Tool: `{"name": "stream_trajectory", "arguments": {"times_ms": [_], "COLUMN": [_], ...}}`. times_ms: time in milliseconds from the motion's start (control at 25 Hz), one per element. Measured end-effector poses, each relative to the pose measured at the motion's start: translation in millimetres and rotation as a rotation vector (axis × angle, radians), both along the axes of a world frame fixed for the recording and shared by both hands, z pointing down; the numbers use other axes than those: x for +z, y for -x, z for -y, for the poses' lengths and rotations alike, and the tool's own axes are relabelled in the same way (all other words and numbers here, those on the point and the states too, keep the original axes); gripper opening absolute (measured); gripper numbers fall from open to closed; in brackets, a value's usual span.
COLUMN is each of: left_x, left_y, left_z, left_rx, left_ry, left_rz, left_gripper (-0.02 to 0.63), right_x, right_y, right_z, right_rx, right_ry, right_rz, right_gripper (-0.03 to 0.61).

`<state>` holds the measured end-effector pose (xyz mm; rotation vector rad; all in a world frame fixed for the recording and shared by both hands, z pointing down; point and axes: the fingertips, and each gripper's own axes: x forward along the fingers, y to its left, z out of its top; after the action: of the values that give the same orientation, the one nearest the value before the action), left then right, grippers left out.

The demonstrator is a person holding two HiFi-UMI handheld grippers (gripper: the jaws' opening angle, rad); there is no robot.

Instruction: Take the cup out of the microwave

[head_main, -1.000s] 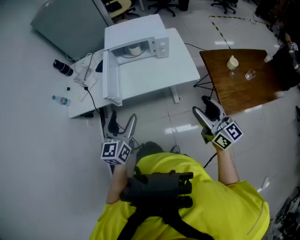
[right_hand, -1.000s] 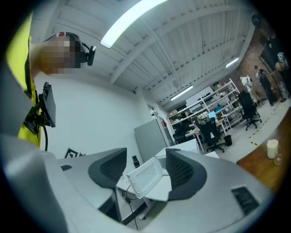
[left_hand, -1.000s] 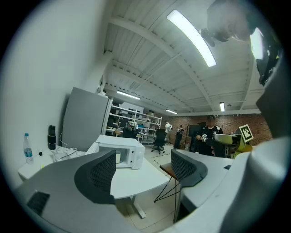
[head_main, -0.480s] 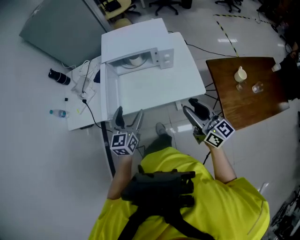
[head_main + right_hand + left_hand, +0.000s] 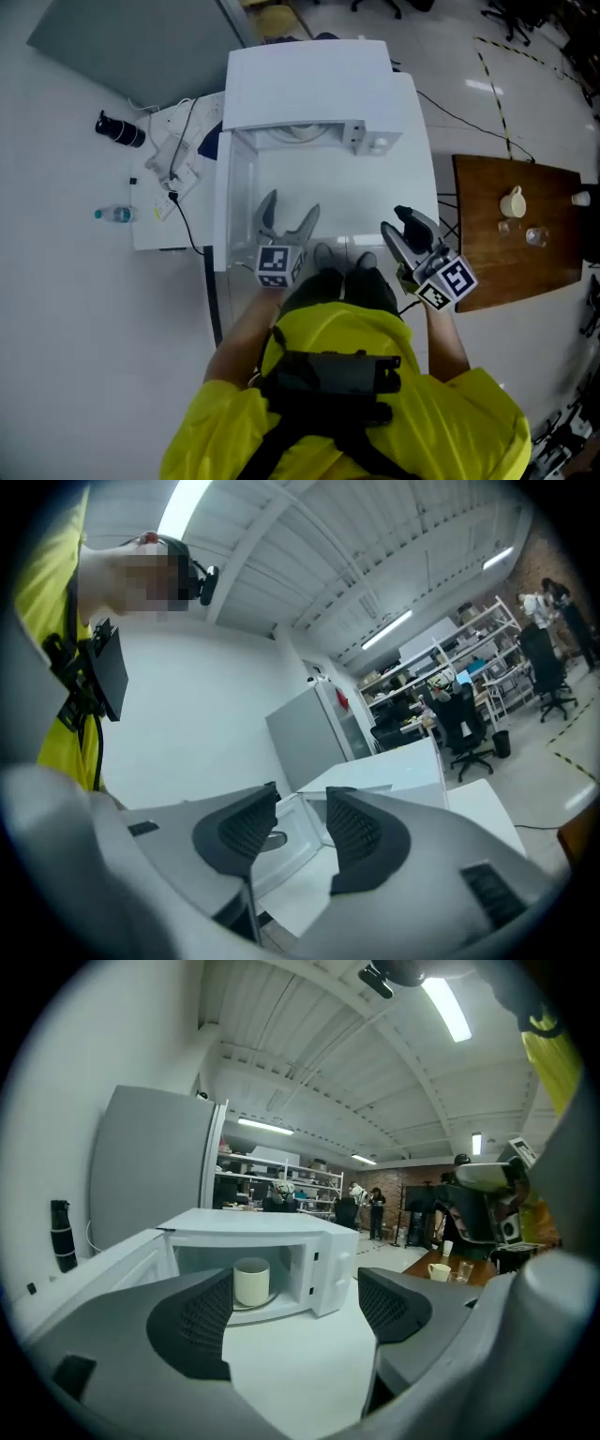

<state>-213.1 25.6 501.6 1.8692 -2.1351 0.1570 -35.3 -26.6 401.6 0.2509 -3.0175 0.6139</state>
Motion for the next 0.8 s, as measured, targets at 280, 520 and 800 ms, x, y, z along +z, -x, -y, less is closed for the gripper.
{"name": "stream_trajectory", "arguments": {"times_ms": [280, 520, 800], "left_x": [106.4, 156.4, 171.6], "left_y": [72.1, 114.7, 138.0], "left_z": [133.1, 197.9, 232.3], "left_rx": [-0.07, -0.121, -0.141], "left_ry": [0.05, 0.083, 0.083], "left_rz": [0.019, 0.016, 0.024], "left_gripper": [0.46, 0.46, 0.471], "right_x": [79.8, 100.5, 120.0], "right_y": [34.1, 25.1, -3.5], "right_z": [32.2, 39.4, 48.4], "right_rx": [-0.126, -0.145, -0.136], "right_ry": [0.15, 0.19, 0.264], "right_rz": [-0.027, -0.079, -0.109], "right_gripper": [0.178, 0.178, 0.178]}}
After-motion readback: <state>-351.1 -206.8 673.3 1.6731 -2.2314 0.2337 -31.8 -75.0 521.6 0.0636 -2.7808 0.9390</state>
